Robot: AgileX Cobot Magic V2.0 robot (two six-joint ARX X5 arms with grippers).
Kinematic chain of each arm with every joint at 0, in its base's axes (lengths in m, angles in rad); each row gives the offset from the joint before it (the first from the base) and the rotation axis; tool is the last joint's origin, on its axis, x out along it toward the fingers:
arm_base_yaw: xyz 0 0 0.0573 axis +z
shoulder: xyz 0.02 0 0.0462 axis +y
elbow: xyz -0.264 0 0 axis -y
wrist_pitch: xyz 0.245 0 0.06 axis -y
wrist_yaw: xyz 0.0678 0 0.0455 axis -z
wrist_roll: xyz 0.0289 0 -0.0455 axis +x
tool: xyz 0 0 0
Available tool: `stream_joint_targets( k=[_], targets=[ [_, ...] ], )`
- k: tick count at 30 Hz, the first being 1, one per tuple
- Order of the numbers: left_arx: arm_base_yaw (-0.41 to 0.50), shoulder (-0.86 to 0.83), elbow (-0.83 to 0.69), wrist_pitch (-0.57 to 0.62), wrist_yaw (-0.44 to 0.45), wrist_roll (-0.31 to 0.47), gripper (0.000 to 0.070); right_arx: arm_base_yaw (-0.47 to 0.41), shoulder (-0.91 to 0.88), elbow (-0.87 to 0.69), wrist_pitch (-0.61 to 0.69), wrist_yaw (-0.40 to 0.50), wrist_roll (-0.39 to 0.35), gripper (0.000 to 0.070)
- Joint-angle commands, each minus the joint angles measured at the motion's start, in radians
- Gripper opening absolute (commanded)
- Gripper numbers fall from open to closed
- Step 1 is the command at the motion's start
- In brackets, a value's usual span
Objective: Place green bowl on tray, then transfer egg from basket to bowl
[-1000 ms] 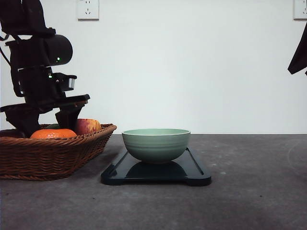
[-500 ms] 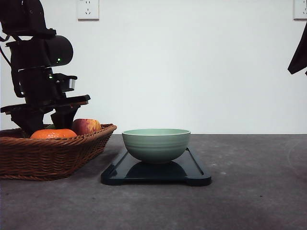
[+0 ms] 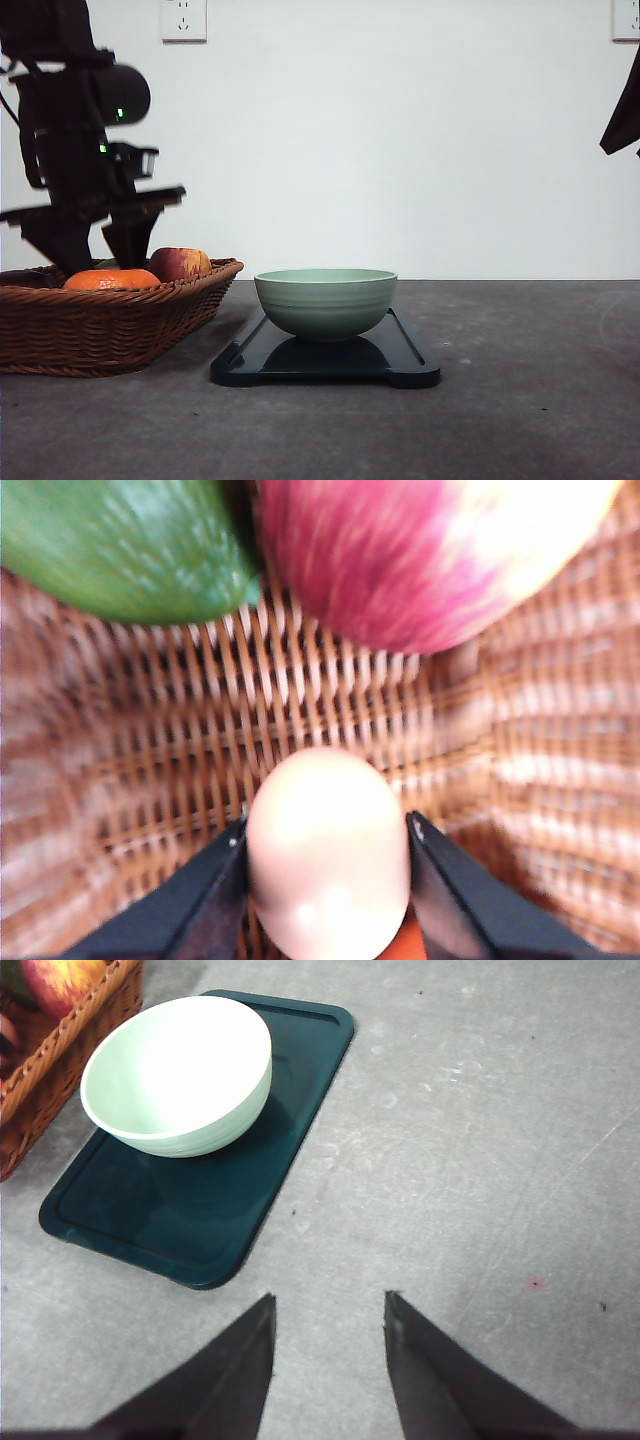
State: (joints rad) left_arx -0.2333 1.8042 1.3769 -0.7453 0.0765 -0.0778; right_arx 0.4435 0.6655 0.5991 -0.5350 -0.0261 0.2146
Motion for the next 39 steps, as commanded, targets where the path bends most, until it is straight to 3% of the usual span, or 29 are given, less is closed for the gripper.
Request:
stream_joint_targets(
  k=[1, 9, 17, 27, 39],
  targets=[
    [-0.004, -0.042, 0.025, 0.009, -0.002, 0.006, 0.0184, 0.006, 0.006, 0.005, 0.009, 0.002, 0.010, 0.0212],
    [-0.017, -0.230, 0.026, 0.051, 0.025, -0.007, 0.0183, 0.006, 0.006, 0.005, 0.010, 0.002, 0.010, 0.0212],
    [-0.065, -0.295, 0.043, 0.111, 0.232, -0.079, 0.0188, 0.006, 0.006, 0.005, 0.010, 0.002, 0.010, 0.0212],
    [-0.193, -0.271, 0.043, 0.198, 0.224, -0.099, 0.0189, 0.006, 0.006, 0.005, 0.010, 0.002, 0.010, 0.0212],
    [-0.291, -0.109, 0.043, 0.308, 0.203, -0.098, 0.0189, 0.006, 0.006, 0.005, 0.007, 0.001, 0.010, 0.0212]
  ],
)
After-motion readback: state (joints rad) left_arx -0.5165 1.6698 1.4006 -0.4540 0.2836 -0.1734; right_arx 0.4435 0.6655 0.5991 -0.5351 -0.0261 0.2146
